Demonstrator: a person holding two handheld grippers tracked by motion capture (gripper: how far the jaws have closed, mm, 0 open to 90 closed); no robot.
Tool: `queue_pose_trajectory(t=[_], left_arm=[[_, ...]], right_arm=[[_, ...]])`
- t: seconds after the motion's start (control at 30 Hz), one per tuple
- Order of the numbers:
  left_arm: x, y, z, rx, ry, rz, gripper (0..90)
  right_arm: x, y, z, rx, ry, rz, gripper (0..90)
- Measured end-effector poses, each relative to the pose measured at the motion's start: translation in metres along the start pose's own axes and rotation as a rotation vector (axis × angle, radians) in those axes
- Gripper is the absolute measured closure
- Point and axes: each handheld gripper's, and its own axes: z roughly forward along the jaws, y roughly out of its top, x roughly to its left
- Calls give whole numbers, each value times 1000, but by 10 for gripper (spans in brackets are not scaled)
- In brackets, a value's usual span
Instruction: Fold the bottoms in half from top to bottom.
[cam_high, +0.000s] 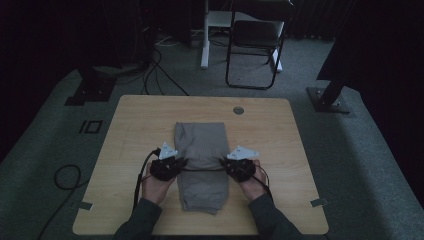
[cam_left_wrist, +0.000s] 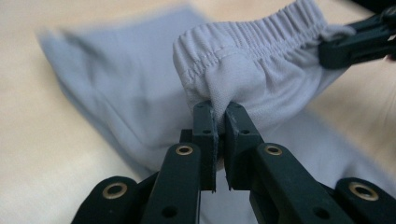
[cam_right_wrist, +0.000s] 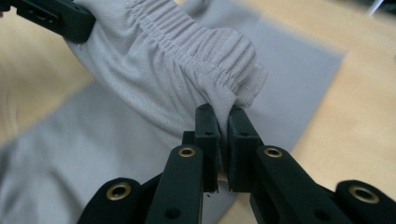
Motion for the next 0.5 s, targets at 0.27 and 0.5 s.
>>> queue_pose_trajectory(t=[0.27,0.5], left_arm=[[0,-25,10,73,-48,-17,702],[16,4,-7,-21,12,-40,671]], right_arm=[[14,-36,18,117,49,7,680],[-7,-14,-4,-1,28,53,616]])
